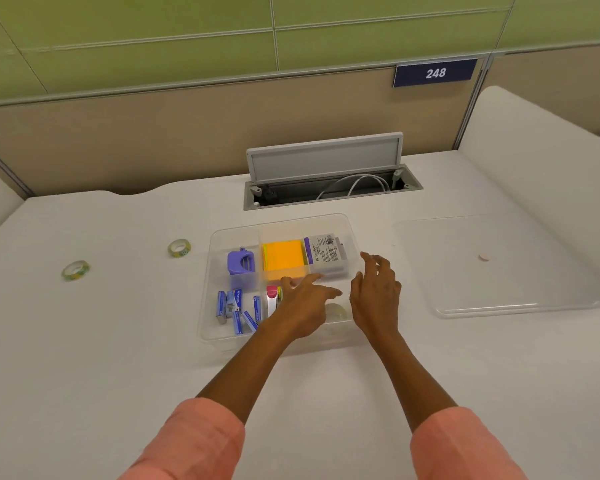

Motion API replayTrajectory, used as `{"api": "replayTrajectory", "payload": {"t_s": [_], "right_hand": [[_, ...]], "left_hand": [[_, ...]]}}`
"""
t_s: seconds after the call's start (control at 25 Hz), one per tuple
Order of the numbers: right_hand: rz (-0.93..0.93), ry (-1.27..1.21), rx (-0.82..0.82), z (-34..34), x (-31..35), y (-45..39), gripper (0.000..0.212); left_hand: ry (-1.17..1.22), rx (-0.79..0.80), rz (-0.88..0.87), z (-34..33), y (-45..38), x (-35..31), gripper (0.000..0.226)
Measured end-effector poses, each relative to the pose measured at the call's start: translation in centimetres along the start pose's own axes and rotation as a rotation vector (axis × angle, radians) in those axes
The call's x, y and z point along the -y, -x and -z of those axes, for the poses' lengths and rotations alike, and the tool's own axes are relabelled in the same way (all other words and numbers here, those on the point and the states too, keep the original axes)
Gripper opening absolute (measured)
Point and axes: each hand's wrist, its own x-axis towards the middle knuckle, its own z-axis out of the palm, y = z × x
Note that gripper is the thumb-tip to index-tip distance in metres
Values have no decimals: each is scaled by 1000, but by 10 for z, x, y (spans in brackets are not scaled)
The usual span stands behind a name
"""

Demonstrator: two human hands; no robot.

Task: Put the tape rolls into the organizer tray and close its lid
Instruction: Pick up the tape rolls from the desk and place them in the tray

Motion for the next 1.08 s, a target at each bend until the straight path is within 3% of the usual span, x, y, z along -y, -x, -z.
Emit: {"api": "replayTrajectory", "payload": {"t_s": [0.2, 0.32, 0.44, 0.6, 0.92, 1.08], "right_hand": [[29, 59, 57, 4, 4, 0, 49], [158, 112, 116, 5, 18, -2, 57], [237, 20, 204, -3, 47, -6, 61], [371, 2, 319, -22, 87, -5, 58], [537, -27, 472, -69, 157, -18, 53], [647, 3, 491, -99, 198, -35, 50]], "left_hand": [[105, -374, -74, 26, 16, 39, 39], [223, -573, 86, 45, 33, 82, 33], [241, -674, 282, 50, 50, 122, 35], [248, -661, 437, 40, 73, 168, 42], [308, -525, 534, 1, 99, 221, 46], [250, -537, 620, -15, 94, 234, 47]]}}
